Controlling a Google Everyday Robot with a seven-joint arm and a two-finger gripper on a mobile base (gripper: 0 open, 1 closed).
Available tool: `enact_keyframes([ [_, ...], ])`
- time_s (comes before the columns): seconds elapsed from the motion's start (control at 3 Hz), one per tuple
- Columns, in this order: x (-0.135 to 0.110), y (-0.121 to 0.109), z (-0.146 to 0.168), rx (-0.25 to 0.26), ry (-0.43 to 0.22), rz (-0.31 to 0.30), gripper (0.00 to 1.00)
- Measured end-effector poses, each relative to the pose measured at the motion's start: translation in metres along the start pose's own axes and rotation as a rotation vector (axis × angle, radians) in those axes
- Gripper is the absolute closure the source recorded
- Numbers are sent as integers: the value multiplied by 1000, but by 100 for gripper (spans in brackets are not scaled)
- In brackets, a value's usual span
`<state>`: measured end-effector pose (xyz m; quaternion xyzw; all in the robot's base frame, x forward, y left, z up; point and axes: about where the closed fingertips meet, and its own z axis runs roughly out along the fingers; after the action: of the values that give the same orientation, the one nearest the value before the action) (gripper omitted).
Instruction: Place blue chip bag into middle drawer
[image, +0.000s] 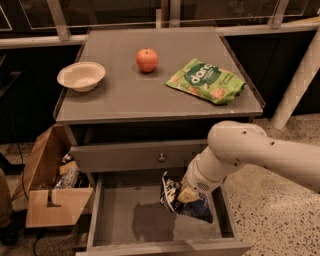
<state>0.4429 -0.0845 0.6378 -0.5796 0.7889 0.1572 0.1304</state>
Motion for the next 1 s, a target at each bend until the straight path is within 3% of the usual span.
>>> enact_keyframes([
  [0.67,46,-18,87,-83,18,203,100],
  [1.0,49,-16,92,-94,21,211,100],
])
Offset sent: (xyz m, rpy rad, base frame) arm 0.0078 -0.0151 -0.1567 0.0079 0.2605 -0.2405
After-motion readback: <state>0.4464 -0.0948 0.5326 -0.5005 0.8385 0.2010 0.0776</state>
